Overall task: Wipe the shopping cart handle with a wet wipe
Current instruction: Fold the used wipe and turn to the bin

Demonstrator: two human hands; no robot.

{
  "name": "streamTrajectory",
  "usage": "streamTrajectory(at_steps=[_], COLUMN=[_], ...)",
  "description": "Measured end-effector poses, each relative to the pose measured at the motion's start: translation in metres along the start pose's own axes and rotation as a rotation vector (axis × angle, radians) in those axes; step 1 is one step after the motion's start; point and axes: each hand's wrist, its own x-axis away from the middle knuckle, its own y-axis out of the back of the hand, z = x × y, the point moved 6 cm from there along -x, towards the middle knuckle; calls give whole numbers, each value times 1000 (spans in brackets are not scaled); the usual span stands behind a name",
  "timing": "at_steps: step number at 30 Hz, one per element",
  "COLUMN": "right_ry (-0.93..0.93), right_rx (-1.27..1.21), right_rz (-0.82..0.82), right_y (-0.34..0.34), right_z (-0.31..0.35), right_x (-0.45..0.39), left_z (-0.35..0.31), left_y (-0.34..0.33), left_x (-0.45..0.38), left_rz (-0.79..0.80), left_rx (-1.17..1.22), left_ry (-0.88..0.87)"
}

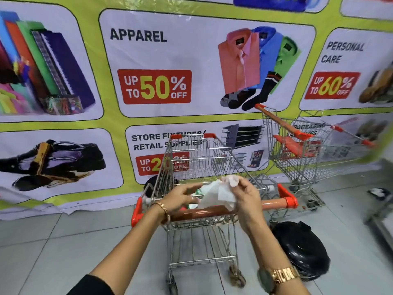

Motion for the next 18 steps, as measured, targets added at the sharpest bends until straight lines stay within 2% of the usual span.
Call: streamTrajectory(at_steps=[5,12,18], right_ry=[35,127,167], right_rx=[-127,-189,-99], right_rz=[-29,-202,-321], right_y=[42,142,246], right_z=[35,67,82], right_x=[-16,-36,-64], left_z=[-44,-100,-151], left_y=[-39,-83,-128], left_x=[-43,-99,-163], left_rz=[127,60,40], left_rx=[-22,-112,-188], left_ry=[-121,-226,-271])
